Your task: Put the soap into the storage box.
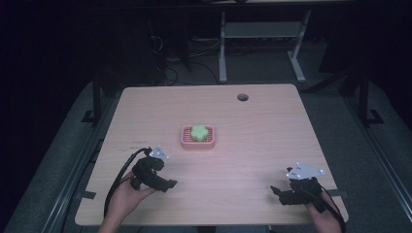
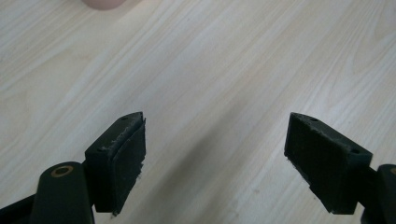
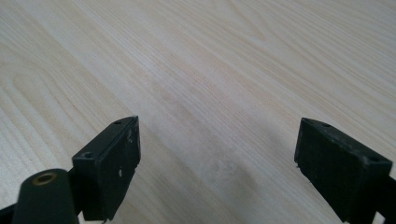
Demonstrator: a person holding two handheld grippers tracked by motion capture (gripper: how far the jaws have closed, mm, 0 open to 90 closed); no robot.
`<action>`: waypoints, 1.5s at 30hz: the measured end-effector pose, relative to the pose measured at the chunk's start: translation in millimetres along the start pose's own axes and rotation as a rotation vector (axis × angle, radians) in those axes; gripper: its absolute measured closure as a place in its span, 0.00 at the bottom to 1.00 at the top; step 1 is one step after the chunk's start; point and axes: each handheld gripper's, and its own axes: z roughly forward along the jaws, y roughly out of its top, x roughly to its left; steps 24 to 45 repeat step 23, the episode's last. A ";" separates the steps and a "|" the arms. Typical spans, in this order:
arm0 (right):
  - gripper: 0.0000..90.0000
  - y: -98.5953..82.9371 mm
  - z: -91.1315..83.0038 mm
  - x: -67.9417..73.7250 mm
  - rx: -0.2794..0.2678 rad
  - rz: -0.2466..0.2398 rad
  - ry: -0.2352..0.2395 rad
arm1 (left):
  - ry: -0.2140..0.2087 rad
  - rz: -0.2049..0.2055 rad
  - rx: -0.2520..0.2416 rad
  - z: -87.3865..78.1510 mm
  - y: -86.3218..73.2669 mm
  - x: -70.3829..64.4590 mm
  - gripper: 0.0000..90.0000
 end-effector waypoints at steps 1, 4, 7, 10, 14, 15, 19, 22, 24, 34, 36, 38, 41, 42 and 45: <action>0.15 0.0 0.0 0.0 0.000 0.000 0.000 | -0.003 -0.009 -0.008 -0.7 -2.8 -0.6 0.23; 0.15 0.0 0.0 -0.1 0.000 0.000 -0.001 | -0.001 -0.020 -0.017 -2.5 -10.6 -2.2 0.23; 0.15 0.0 0.2 0.0 0.002 -0.001 -0.002 | -0.002 -0.028 -0.026 -2.6 -17.9 -4.2 0.23; 0.15 0.0 0.2 0.2 0.002 0.000 -0.002 | -0.003 -0.031 -0.023 -2.0 -24.2 -5.7 0.23; 0.15 0.0 0.6 0.5 0.005 -0.003 0.000 | -0.009 -0.038 -0.031 -2.5 -31.6 -8.3 0.23; 0.15 0.0 0.5 0.6 0.005 -0.004 -0.001 | -0.007 -0.041 -0.029 -2.9 -33.3 -9.2 0.23; 0.15 0.2 0.6 0.1 0.006 -0.005 0.000 | 0.016 -0.044 -0.051 -3.4 -43.0 -9.9 0.23; 0.15 0.8 -0.1 0.6 0.000 -0.007 0.001 | 0.022 -0.062 -0.078 -3.9 -50.5 -9.0 0.23; 0.15 1.1 -0.3 0.7 -0.002 -0.010 0.002 | 0.030 -0.056 -0.082 -4.7 -51.6 -8.3 0.23; 0.15 1.1 -0.3 0.7 -0.002 -0.010 0.002 | 0.030 -0.056 -0.082 -4.7 -51.6 -8.3 0.23; 0.15 1.1 -0.3 0.7 -0.002 -0.010 0.002 | 0.030 -0.056 -0.082 -4.7 -51.6 -8.3 0.23; 0.15 1.1 -0.3 0.7 -0.002 -0.010 0.002 | 0.030 -0.056 -0.082 -4.7 -51.6 -8.3 0.23; 0.15 1.1 -0.3 0.7 -0.002 -0.010 0.002 | 0.030 -0.056 -0.082 -4.7 -51.6 -8.3 0.23; 0.15 1.1 -0.3 0.7 -0.002 -0.010 0.002 | 0.030 -0.056 -0.082 -4.7 -51.6 -8.3 0.23; 0.15 1.1 -0.3 0.7 -0.002 -0.010 0.002 | 0.030 -0.056 -0.082 -4.7 -51.6 -8.3 0.23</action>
